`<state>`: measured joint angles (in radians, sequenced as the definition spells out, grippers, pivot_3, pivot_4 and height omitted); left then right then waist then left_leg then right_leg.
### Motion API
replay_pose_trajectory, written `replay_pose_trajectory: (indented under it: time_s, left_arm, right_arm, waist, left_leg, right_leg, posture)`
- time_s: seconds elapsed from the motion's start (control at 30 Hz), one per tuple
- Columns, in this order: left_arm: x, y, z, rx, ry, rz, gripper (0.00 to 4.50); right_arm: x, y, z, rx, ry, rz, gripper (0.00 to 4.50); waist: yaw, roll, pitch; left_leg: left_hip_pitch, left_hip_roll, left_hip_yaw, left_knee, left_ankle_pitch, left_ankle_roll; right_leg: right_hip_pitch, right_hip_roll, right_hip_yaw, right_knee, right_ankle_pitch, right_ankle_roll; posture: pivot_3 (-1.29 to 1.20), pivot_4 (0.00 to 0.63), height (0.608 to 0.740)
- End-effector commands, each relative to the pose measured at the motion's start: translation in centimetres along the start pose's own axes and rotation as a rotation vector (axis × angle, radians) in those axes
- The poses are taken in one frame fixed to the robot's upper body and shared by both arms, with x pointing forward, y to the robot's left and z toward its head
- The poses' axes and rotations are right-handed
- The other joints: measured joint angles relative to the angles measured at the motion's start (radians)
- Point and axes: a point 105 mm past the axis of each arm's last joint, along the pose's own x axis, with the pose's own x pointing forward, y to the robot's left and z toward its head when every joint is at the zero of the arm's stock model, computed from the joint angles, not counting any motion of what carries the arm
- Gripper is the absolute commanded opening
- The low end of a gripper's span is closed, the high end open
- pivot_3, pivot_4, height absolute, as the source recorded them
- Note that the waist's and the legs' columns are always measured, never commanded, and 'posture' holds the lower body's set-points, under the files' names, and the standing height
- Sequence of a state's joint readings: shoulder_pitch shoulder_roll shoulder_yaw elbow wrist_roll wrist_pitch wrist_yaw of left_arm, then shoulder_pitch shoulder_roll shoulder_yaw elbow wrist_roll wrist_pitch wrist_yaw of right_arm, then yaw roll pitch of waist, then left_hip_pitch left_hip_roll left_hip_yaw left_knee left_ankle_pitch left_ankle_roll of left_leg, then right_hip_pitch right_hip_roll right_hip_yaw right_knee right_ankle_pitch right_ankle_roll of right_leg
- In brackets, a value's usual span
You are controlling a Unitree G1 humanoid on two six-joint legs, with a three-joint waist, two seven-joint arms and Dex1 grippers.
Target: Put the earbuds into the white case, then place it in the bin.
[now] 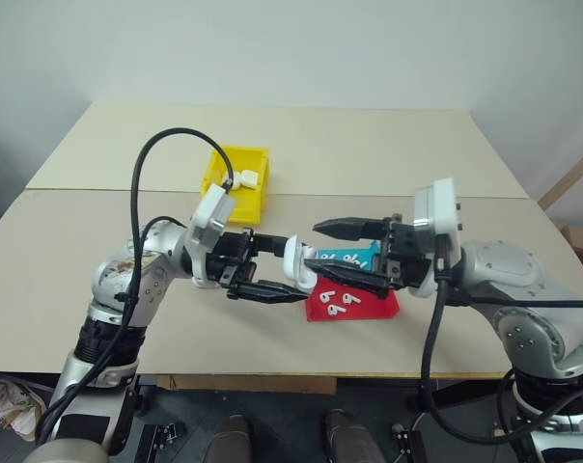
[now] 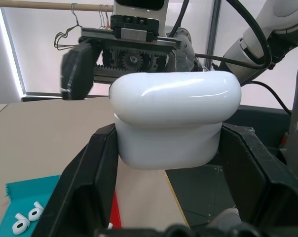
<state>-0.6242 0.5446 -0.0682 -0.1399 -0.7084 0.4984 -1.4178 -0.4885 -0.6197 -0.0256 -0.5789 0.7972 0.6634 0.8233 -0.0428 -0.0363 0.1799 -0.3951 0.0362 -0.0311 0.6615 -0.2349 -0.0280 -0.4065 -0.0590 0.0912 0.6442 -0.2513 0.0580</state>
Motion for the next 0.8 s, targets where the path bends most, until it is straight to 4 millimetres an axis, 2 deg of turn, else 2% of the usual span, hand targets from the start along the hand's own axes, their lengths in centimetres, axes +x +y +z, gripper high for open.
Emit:
replay_pose_trajectory:
  time_s: [0.03,0.23,0.43,0.53,0.6,0.8]
  left_arm:
    - [0.1,0.1,1.7,0.086,-0.03,-0.007,2.77]
    - [-0.1,0.5,1.6,0.093,-0.028,0.011,2.77]
    - [-0.8,0.7,1.6,0.107,-0.019,0.034,2.77]
    - [-1.1,0.8,1.5,0.112,-0.013,0.055,2.77]
    - [-1.3,0.8,1.5,0.11,-0.014,0.064,2.77]
    - [-1.3,0.5,1.2,0.106,-0.015,0.063,2.77]
  right_arm:
    - [-0.1,0.3,0.5,-0.004,0.001,0.017,3.61]
    - [-1.3,-0.3,1.4,0.004,-0.013,0.03,3.61]
    - [-3.7,-2.7,2.4,-0.046,0.039,0.017,3.61]
    - [-4.9,-4.9,2.2,-0.093,0.144,0.024,3.61]
    - [-5.3,-7.2,0.7,-0.158,0.312,0.021,3.61]
    - [-4.5,-13.2,-2.8,-0.367,0.702,0.09,3.61]
  waist:
    - [0.0,0.0,0.0]
    - [0.001,0.0,0.0]
    - [0.001,0.0,0.0]
    - [-0.001,0.0,0.0]
    - [-0.003,0.001,0.0]
    - [-0.019,0.002,0.002]
  left_leg:
    - [0.0,0.0,0.0,0.0,0.0,0.0]
    - [0.0,0.0,0.0,0.0,0.0,0.0]
    - [0.0,0.0,0.0,0.0,0.0,0.0]
    - [0.0,0.0,0.0,0.0,0.0,0.0]
    - [0.0,0.0,0.001,0.0,0.0,0.0]
    - [0.003,0.001,0.003,-0.002,0.0,0.0]
  right_leg:
    - [0.0,0.0,0.0,0.0,0.0,0.0]
    - [0.0,0.0,0.0,0.0,0.0,0.0]
    - [0.0,0.0,0.0,-0.001,0.0,0.0]
    - [0.0,0.0,0.0,-0.001,0.0,0.0]
    - [0.0,0.0,0.0,-0.001,0.0,0.0]
    - [0.0,0.001,0.002,-0.001,0.0,0.0]
  posture:
    - [0.0,0.15,0.74]
    - [0.0,0.15,0.74]
    - [0.0,0.15,0.74]
    - [0.0,0.15,0.74]
    - [0.0,0.15,0.74]
    - [0.0,0.15,0.74]
